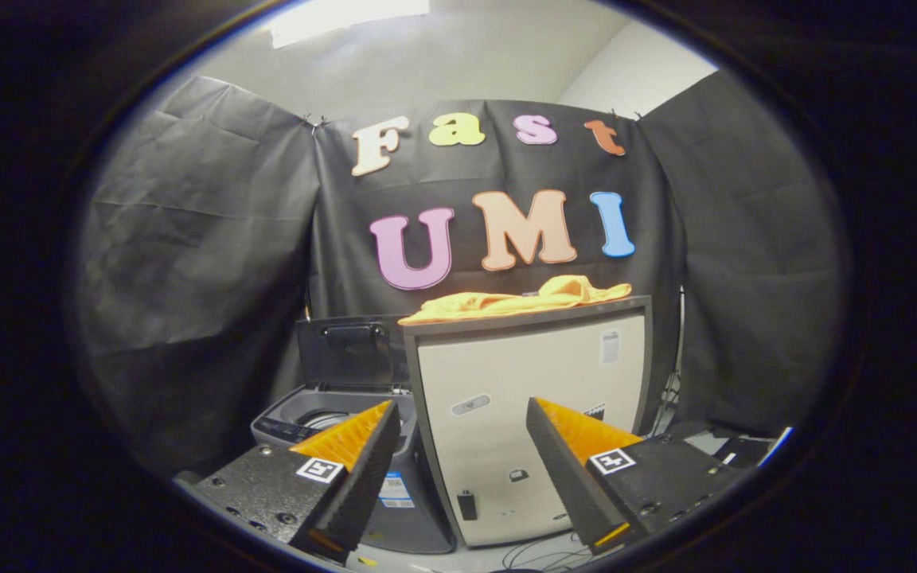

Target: Put the clothes into the washing machine and then close the washing machine lid.

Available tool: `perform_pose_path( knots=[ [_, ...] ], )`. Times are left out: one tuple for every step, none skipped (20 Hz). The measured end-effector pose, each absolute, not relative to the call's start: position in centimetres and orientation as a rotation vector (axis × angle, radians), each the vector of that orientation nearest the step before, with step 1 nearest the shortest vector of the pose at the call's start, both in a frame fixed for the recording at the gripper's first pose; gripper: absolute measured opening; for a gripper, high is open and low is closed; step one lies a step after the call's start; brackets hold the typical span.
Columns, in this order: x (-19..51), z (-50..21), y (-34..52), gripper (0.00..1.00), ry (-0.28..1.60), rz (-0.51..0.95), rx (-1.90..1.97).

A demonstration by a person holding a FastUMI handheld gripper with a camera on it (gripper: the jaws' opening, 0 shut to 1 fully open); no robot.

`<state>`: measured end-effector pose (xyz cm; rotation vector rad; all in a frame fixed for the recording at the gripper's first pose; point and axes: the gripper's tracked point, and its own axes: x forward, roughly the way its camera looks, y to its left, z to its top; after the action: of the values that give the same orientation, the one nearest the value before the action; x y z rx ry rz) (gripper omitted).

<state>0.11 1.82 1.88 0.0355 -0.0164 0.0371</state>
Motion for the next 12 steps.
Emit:
perform_pose_path(
  knots=[
    [0.2,2.7,1.9,0.96,-0.026,0.039,0.035],
    [0.4,3.5,2.0,0.96,-0.036,0.041,0.031],
    [0.6,4.3,2.2,0.96,-0.046,0.043,0.025],
    [0.8,5.1,2.2,0.96,-0.051,0.040,0.018],
    [1.1,5.8,2.2,0.96,-0.057,0.036,0.012],
    [1.4,6.6,2.4,0.96,-0.061,0.034,0.010],
    [1.9,7.2,2.6,0.96,-0.064,0.035,0.009],
    [2.6,7.8,2.7,0.96,-0.058,0.037,0.012],
    [3.5,8.2,2.9,0.96,-0.043,0.046,0.013],
    [4.6,8.6,3.1,0.96,-0.028,0.057,0.012],
    [5.8,9.1,3.1,0.96,-0.015,0.062,0.005],
    [6.9,9.3,3.0,0.96,0.000,0.061,-0.005]
  ],
)
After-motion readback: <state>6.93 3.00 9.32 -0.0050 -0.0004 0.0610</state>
